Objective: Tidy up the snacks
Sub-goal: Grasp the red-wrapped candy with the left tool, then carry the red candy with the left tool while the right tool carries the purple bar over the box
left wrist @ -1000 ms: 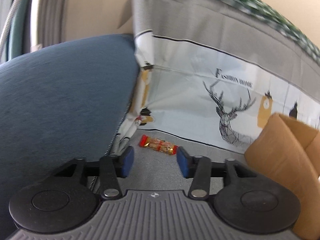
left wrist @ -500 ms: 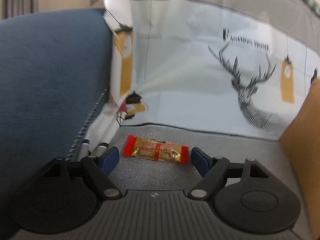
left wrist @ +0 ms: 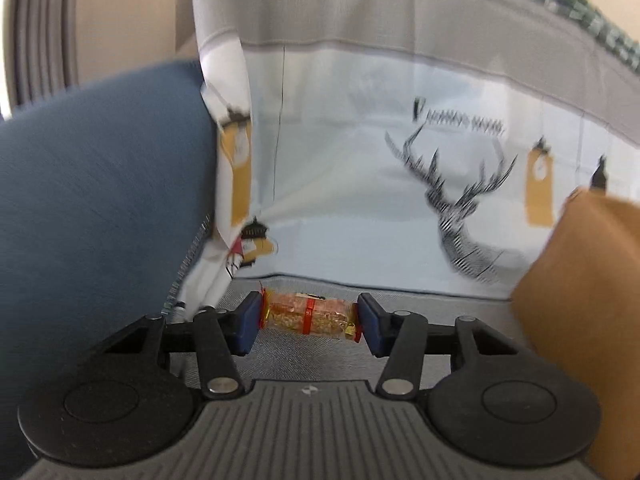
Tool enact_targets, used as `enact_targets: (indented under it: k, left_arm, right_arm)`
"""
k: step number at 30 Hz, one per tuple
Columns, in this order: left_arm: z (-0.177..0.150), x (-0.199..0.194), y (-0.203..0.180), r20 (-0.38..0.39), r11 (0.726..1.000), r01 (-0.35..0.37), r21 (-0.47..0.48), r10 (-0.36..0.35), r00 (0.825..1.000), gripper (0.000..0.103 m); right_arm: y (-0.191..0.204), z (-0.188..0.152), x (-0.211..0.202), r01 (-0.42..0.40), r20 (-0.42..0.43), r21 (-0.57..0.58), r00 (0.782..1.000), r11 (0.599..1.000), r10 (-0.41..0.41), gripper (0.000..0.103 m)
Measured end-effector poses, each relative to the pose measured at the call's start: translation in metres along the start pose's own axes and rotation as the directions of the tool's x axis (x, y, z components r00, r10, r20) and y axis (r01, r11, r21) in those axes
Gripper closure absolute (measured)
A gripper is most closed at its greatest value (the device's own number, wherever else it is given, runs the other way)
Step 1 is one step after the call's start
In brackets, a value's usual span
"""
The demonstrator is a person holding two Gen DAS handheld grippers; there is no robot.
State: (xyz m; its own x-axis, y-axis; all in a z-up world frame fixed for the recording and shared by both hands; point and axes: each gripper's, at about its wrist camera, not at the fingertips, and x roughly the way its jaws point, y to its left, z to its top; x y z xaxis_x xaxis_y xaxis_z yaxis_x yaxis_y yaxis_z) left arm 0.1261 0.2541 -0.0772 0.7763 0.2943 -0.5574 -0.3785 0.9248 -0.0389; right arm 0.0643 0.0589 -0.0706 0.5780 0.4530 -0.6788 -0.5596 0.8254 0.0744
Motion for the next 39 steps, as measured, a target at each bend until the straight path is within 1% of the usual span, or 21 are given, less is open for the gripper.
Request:
enact_targets:
  k: [4, 7, 10, 12, 14, 16, 17, 19, 20, 24, 27, 30, 34, 39]
  left_arm:
    - [0.006, -0.056, 0.001, 0.032, 1.000, -0.004, -0.025, 0.005, 0.999, 0.047]
    - [0.005, -0.098, 0.004, 0.040, 0.995, -0.010, -0.098, 0.014, 0.999, 0.047]
    - [0.003, -0.130, 0.004, 0.044, 0.985, -0.013, -0.171, 0.021, 0.999, 0.047]
    - [0.001, -0.145, -0.001, 0.045, 0.981, -0.002, -0.194, 0.011, 0.999, 0.047]
    - [0.000, -0.153, -0.014, 0.059, 0.987, 0.026, -0.159, -0.017, 0.998, 0.047]
    - [0.004, -0.156, -0.028, 0.057, 0.992, 0.042, -0.115, -0.035, 0.998, 0.047]
    - [0.007, -0.157, -0.035, 0.068, 0.993, 0.060, -0.099, -0.053, 0.996, 0.047]
    - [0.009, -0.159, -0.045, 0.099, 0.993, 0.084, -0.077, -0.077, 0.992, 0.047]
    - [0.010, -0.159, -0.050, 0.101, 0.993, 0.089, -0.075, -0.081, 0.992, 0.047]
    - [0.010, -0.158, -0.070, 0.087, 0.990, 0.132, -0.058, -0.127, 0.988, 0.047]
    - [0.012, -0.163, -0.086, 0.102, 0.987, 0.158, -0.030, -0.154, 0.983, 0.047]
    - [0.011, -0.167, -0.103, 0.109, 0.980, 0.197, -0.027, -0.193, 0.975, 0.047]
    - [0.010, -0.179, -0.133, 0.139, 0.966, 0.258, 0.006, -0.257, 0.956, 0.047]
    - [0.007, -0.194, -0.167, 0.180, 0.940, 0.337, 0.043, -0.339, 0.923, 0.047]
  right_arm:
    - [0.002, 0.009, -0.019, 0.001, 0.060, 0.016, 0.998, 1.000, -0.002, 0.079]
    - [0.003, 0.019, -0.043, -0.005, 0.116, 0.030, 0.993, 1.000, 0.001, 0.079]
    - [0.000, 0.027, -0.075, -0.009, 0.190, 0.028, 0.982, 1.000, 0.003, 0.079]
    - [-0.007, 0.032, -0.099, -0.005, 0.243, 0.026, 0.970, 1.000, -0.002, 0.079]
    - [-0.017, 0.035, -0.118, 0.003, 0.277, 0.035, 0.961, 0.999, -0.013, 0.079]
    - [-0.030, 0.041, -0.133, 0.004, 0.308, 0.051, 0.951, 0.999, -0.019, 0.079]
    - [-0.037, 0.044, -0.140, 0.013, 0.327, 0.054, 0.945, 0.998, -0.030, 0.079]
    - [-0.049, 0.047, -0.151, 0.030, 0.355, 0.063, 0.933, 0.998, -0.051, 0.079]
    - [-0.055, 0.049, -0.154, 0.039, 0.365, 0.070, 0.929, 0.997, -0.062, 0.079]
    - [-0.083, 0.053, -0.162, 0.081, 0.378, 0.101, 0.919, 0.992, -0.113, 0.079]
    - [-0.100, 0.053, -0.167, 0.120, 0.390, 0.117, 0.907, 0.986, -0.157, 0.079]
    - [-0.115, 0.051, -0.171, 0.156, 0.399, 0.130, 0.896, 0.979, -0.196, 0.079]
    - [-0.136, 0.049, -0.177, 0.208, 0.411, 0.155, 0.876, 0.966, -0.254, 0.079]
    - [-0.162, 0.043, -0.185, 0.266, 0.419, 0.185, 0.850, 0.946, -0.321, 0.079]
